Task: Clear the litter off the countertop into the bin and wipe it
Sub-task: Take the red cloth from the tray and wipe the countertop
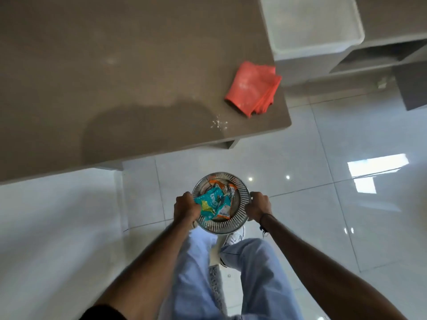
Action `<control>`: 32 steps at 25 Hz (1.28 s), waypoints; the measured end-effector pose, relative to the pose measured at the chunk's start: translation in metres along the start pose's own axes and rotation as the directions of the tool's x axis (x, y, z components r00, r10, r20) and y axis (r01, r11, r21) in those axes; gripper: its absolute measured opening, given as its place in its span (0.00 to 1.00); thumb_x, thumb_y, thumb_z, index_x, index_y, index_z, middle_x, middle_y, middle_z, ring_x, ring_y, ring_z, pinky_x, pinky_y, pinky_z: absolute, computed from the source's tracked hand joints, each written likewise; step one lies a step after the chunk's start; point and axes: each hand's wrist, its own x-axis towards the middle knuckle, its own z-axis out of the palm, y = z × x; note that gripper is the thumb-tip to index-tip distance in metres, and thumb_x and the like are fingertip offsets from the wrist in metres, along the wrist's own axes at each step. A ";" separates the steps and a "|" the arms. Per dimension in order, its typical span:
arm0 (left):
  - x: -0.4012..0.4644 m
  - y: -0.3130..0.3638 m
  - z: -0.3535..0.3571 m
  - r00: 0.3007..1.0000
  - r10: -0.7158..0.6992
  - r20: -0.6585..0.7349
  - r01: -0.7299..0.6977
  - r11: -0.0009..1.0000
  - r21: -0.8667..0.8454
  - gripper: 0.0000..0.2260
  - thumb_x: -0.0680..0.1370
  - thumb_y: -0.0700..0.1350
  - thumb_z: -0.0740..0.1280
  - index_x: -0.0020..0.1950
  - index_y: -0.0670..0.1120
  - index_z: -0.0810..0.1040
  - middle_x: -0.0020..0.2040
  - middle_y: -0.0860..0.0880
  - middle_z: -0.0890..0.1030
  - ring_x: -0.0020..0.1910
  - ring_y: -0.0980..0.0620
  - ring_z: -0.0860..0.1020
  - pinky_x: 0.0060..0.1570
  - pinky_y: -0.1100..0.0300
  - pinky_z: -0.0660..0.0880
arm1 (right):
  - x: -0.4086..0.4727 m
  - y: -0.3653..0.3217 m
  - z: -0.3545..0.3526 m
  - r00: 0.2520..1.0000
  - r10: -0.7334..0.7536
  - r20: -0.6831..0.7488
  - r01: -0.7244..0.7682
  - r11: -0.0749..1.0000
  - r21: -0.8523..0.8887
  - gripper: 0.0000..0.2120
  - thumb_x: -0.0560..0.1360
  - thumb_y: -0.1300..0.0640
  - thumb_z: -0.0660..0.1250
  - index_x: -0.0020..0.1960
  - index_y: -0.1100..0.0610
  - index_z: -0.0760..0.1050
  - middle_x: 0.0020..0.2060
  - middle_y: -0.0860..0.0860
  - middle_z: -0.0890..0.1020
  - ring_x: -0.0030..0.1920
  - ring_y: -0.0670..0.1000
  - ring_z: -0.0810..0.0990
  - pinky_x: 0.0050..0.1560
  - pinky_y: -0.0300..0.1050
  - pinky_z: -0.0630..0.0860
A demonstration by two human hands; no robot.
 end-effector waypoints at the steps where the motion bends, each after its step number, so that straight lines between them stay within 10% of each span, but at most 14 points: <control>1: -0.016 -0.001 -0.016 1.000 -0.005 0.019 0.006 1.000 -0.029 0.17 0.76 0.43 0.70 0.64 0.38 0.79 0.63 0.36 0.81 0.61 0.35 0.81 0.59 0.47 0.83 | -0.018 -0.009 -0.013 1.000 -0.015 -0.004 0.015 1.000 -0.006 0.10 0.74 0.59 0.65 0.51 0.61 0.82 0.45 0.60 0.86 0.46 0.61 0.84 0.49 0.52 0.82; 10: -0.078 -0.013 -0.085 0.981 -0.074 0.181 0.115 0.966 -0.230 0.19 0.77 0.36 0.74 0.64 0.33 0.73 0.61 0.32 0.82 0.51 0.34 0.87 0.49 0.40 0.86 | -0.084 -0.062 -0.072 0.934 -0.315 -0.171 0.302 0.948 -0.097 0.19 0.75 0.50 0.66 0.65 0.53 0.78 0.52 0.50 0.87 0.51 0.53 0.86 0.54 0.47 0.80; 16: -0.069 -0.018 -0.088 0.990 -0.100 0.103 0.123 0.961 -0.247 0.17 0.79 0.35 0.68 0.67 0.33 0.72 0.65 0.31 0.79 0.52 0.32 0.86 0.45 0.39 0.86 | -0.045 -0.127 -0.158 0.461 -0.770 -0.441 0.485 0.635 -0.601 0.30 0.69 0.48 0.67 0.68 0.59 0.74 0.60 0.56 0.82 0.61 0.59 0.80 0.59 0.54 0.76; 22: -0.063 -0.023 -0.084 0.986 -0.138 0.096 0.162 0.933 -0.322 0.15 0.80 0.37 0.68 0.65 0.32 0.74 0.62 0.32 0.81 0.46 0.34 0.87 0.36 0.41 0.86 | 0.011 -0.192 -0.214 0.730 -0.667 -0.147 0.320 0.524 -0.789 0.42 0.62 0.47 0.67 0.74 0.59 0.61 0.67 0.58 0.72 0.65 0.61 0.72 0.64 0.58 0.70; 32: -0.061 -0.027 -0.085 0.981 -0.185 0.065 0.195 0.881 -0.431 0.16 0.80 0.36 0.68 0.66 0.33 0.75 0.63 0.32 0.81 0.53 0.33 0.86 0.41 0.39 0.86 | 0.031 -0.195 -0.202 0.718 -0.650 -0.251 0.365 0.658 -0.659 0.21 0.76 0.53 0.66 0.68 0.53 0.71 0.65 0.54 0.76 0.59 0.64 0.74 0.52 0.55 0.78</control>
